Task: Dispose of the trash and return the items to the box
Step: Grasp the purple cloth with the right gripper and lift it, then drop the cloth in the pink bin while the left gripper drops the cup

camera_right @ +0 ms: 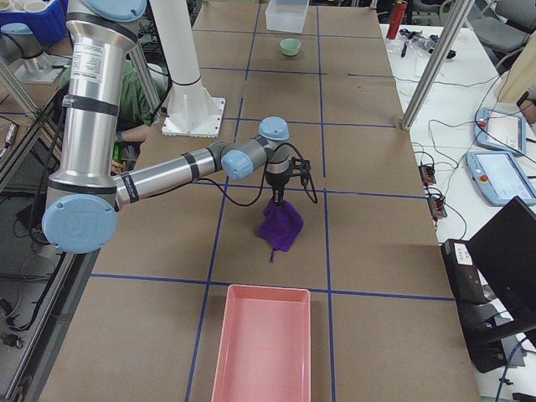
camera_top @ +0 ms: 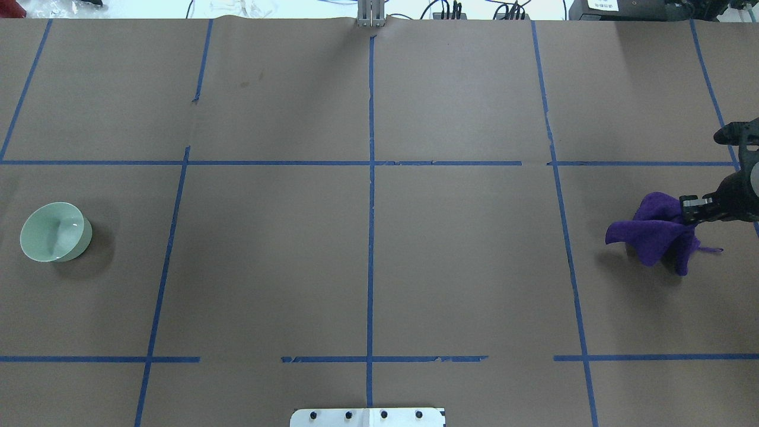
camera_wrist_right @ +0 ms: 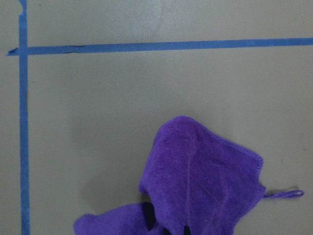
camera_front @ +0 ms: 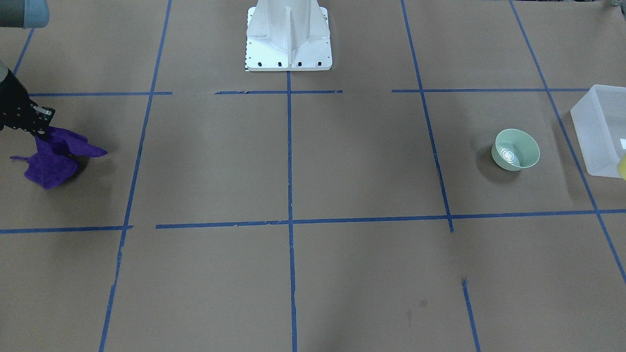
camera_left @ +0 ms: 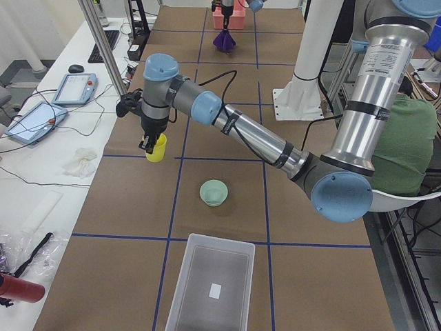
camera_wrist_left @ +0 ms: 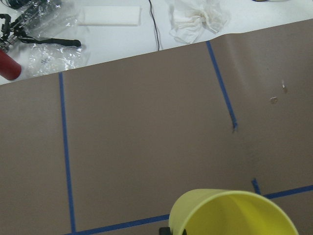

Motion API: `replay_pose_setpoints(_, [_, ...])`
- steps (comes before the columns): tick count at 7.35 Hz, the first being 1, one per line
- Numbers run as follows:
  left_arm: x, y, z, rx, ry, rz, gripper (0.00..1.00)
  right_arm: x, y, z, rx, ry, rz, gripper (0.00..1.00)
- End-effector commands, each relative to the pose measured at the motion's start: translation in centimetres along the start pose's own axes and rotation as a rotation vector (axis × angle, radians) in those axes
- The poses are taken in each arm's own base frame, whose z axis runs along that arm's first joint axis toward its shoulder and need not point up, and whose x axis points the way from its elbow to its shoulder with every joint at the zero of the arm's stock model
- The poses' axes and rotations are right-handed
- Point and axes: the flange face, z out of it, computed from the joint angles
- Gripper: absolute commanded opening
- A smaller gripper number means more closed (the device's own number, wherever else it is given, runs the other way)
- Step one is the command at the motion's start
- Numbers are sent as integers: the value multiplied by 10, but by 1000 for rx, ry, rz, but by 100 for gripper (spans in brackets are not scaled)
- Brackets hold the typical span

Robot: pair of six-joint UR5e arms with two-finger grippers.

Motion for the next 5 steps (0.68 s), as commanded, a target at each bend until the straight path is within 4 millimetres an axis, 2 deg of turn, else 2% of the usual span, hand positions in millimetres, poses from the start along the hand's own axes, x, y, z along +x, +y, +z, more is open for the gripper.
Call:
replay_pose_setpoints(1, [-128, 30, 14, -70, -44, -21, 0, 11, -9, -40, 43, -40, -1, 0])
replay_pose_setpoints(2, [-175, 54, 39, -138, -41, -96, 0, 29, -20, -62, 49, -93, 22, 0])
replay_pose_setpoints(3, [-202, 113, 77, -219, -25, -169, 0, 42, -23, -78, 40, -146, 34, 0])
replay_pose_setpoints(5, [-208, 177, 96, -275, -14, -259, 0, 53, -27, -101, 47, -187, 55, 0])
